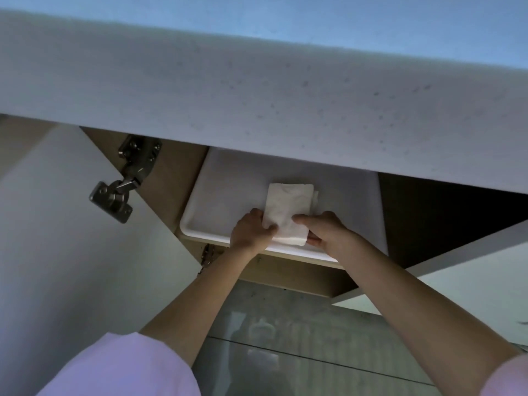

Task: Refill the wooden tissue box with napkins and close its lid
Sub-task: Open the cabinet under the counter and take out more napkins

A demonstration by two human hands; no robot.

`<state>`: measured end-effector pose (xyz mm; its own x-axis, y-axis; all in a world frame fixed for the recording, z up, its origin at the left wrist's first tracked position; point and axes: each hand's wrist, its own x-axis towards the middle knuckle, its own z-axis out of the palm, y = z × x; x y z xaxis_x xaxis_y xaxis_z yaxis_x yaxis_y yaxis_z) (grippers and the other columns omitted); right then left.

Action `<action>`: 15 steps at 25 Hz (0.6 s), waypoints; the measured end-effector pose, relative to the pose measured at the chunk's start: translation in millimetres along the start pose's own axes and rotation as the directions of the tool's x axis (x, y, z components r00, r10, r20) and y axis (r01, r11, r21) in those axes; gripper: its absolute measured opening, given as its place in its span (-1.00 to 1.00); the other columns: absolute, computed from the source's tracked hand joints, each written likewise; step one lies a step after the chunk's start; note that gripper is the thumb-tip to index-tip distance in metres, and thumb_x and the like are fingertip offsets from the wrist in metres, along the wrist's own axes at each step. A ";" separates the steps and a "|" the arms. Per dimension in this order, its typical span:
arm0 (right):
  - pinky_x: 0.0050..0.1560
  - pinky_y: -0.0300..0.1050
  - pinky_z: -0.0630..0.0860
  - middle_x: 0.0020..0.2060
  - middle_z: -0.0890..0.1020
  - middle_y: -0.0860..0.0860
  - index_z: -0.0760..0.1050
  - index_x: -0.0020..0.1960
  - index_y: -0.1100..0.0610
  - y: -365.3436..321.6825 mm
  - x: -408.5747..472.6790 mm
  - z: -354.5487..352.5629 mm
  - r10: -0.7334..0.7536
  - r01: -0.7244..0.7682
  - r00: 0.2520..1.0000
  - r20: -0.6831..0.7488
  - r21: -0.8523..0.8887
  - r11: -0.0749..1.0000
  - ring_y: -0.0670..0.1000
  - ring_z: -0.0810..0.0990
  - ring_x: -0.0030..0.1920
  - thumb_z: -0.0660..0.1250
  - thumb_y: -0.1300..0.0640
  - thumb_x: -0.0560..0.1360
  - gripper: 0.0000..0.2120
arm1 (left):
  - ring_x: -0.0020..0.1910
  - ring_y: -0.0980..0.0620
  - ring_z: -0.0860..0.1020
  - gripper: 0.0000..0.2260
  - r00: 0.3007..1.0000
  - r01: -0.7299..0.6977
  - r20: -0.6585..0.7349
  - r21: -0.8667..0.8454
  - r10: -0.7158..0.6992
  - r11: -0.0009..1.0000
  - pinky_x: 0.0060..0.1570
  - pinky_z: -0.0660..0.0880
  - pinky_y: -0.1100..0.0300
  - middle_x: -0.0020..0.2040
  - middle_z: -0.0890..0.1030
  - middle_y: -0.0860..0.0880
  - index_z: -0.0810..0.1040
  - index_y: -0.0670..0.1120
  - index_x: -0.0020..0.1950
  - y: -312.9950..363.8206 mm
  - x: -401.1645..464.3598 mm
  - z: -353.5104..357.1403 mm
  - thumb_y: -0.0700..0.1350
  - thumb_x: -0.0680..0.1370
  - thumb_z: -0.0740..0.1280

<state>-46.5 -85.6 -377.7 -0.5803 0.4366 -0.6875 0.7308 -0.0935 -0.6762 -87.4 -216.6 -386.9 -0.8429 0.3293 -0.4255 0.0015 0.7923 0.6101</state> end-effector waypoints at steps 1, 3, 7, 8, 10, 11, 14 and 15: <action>0.02 -0.10 0.55 0.03 0.58 0.17 0.46 0.14 0.28 -0.4 -0.8 -0.2 0.005 -0.005 1.000 0.016 0.015 1.000 0.09 0.57 0.02 0.36 0.16 0.45 -0.68 | 0.13 -0.12 0.52 -0.67 1.000 0.002 0.013 -0.004 -0.002 1.000 0.06 0.41 0.12 0.15 0.55 -0.14 0.42 -0.18 0.21 0.6 -0.4 -0.9 -0.01 0.53 0.25; -0.13 -0.20 0.49 -0.10 0.55 0.11 0.47 0.00 0.23 -2.3 -6.9 0.7 0.002 -0.005 0.999 0.045 0.064 0.998 0.02 0.52 -0.13 0.32 0.17 0.46 -0.84 | 0.13 -0.12 0.52 -0.67 0.999 -0.004 0.044 -0.032 0.006 0.999 0.03 0.40 0.14 0.13 0.57 -0.13 0.45 -0.18 0.19 1.6 -4.0 -3.6 -0.01 0.52 0.25; 0.29 -0.02 0.40 0.12 0.56 0.20 0.44 0.07 0.21 1.7 -29.5 -1.9 -0.024 -0.001 0.994 0.105 0.229 0.973 0.15 0.51 0.15 0.27 0.19 0.49 -0.82 | 0.11 -0.07 0.51 -0.70 0.998 0.065 0.037 -0.285 -0.057 0.956 0.15 0.42 0.14 0.04 0.54 -0.07 0.48 -0.18 0.18 9.0 -33.2 -15.8 -0.06 0.52 0.29; 0.28 -0.01 0.41 0.11 0.56 0.21 0.43 0.09 0.23 2.6 -40.4 -3.7 -0.029 -0.008 0.991 0.134 0.264 0.964 0.16 0.51 0.14 0.25 0.22 0.49 -0.81 | 0.10 -0.06 0.51 -0.72 0.995 0.095 0.040 -0.384 -0.086 0.918 0.21 0.43 0.12 0.03 0.53 -0.06 0.48 -0.17 0.16 11.0 -44.0 -17.2 -0.07 0.51 0.31; 0.03 -0.08 0.49 -0.04 0.57 0.20 0.45 0.05 0.25 4.2 -65.0 -8.7 -0.038 -0.029 0.983 0.180 0.352 0.935 0.14 0.56 -0.03 0.23 0.28 0.50 -0.86 | 0.12 -0.05 0.49 -0.81 0.986 0.165 0.074 -0.540 -0.149 0.825 0.27 0.42 0.04 0.04 0.52 -0.08 0.48 -0.14 0.08 14.3 -66.9 -20.7 -0.12 0.50 0.32; -0.07 -0.12 0.50 -0.11 0.58 0.17 0.47 -0.01 0.24 4.6 -79.4 -10.1 -0.031 -0.049 0.980 0.196 0.387 0.921 0.10 0.56 -0.11 0.22 0.29 0.50 -0.90 | 0.12 -0.03 0.47 -0.84 0.978 0.207 0.108 -0.592 -0.178 0.779 0.26 0.42 0.05 0.05 0.51 -0.07 0.47 -0.12 0.06 15.5 -79.1 -23.4 -0.13 0.51 0.31; -0.23 -0.19 0.53 -0.15 0.58 0.11 0.48 0.00 0.20 9.8 -121.6 -10.4 0.006 -0.110 0.971 0.240 0.419 0.901 0.03 0.56 -0.17 0.21 0.28 0.50 -0.89 | 0.19 -0.03 0.46 -0.69 0.928 0.372 0.306 -0.757 -0.212 0.537 0.13 0.46 0.13 0.20 0.51 -0.12 0.41 -0.16 0.24 13.5 -112.3 -33.2 -0.14 0.51 0.30; -0.24 -0.19 0.54 -0.09 0.59 0.14 0.47 0.09 0.23 11.9 -136.8 -10.2 0.028 -0.135 0.966 0.258 0.408 0.903 0.04 0.56 -0.14 0.22 0.27 0.51 -0.83 | 0.20 -0.05 0.48 -0.64 0.910 0.415 0.365 -0.785 -0.199 0.460 0.06 0.49 0.15 0.22 0.51 -0.14 0.39 -0.16 0.29 10.3 -123.9 -37.0 -0.15 0.51 0.30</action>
<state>45.3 -137.3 -289.0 -0.6330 0.1884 -0.7508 0.5913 -0.5083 -0.6261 -2.9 -268.3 -303.2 -0.5708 0.3288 -0.7524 -0.7717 0.0983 0.6284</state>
